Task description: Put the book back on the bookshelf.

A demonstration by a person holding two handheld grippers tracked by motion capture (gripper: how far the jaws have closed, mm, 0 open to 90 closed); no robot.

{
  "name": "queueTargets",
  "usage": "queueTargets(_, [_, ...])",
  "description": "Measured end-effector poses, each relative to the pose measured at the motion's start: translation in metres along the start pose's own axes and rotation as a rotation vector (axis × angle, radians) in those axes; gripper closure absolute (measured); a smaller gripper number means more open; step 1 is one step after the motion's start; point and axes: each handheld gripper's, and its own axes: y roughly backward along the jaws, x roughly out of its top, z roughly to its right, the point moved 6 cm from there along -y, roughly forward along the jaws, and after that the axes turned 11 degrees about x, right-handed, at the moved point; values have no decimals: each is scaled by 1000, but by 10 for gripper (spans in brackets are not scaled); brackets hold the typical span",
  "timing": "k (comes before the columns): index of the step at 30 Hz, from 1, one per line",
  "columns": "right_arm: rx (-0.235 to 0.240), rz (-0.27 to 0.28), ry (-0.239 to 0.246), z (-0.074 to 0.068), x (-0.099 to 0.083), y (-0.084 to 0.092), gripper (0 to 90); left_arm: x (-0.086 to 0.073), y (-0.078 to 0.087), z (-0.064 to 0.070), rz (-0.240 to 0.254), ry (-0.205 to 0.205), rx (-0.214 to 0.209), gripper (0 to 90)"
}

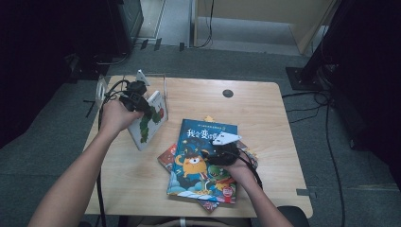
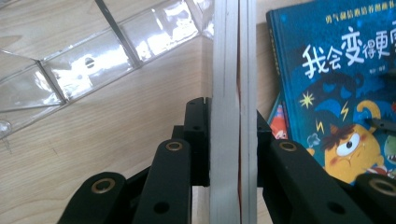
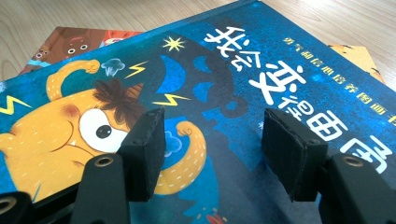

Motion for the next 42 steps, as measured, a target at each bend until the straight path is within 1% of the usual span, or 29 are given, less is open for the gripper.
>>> queueTargets(3, [0,0,0,0,0,0,401,3,2,-2,-6,9,-2,774])
queueTargets(7, [0,0,0,0,0,0,401,5,4,-1,0,7,3,774])
queueTargets(10, [0,0,0,0,0,0,402,11,5,-1,-4,11,13,773])
queueTargets(21, [0,0,1,0,0,0,402,25,8,-5,-5,34,23,773])
queueTargets(24, [0,-1,1,0,0,0,402,28,8,-6,1,38,29,773])
queueTargets(27, [0,0,2,0,0,0,402,32,6,-7,-6,45,31,773])
queueTargets(28, [2,-1,0,0,0,0,402,34,6,-7,1,52,33,773])
queueTargets(31, [0,0,0,0,0,0,402,39,5,-9,10,54,38,773])
queueTargets(35, [0,0,0,0,0,0,403,45,4,-10,5,45,48,772])
queueTargets(38, [0,2,0,0,0,0,403,50,2,-11,9,52,50,772])
queueTargets(41, [1,1,-1,0,0,0,403,54,1,-13,16,49,58,773])
queueTargets(42, [1,1,-1,0,0,0,403,55,0,-13,12,50,59,772])
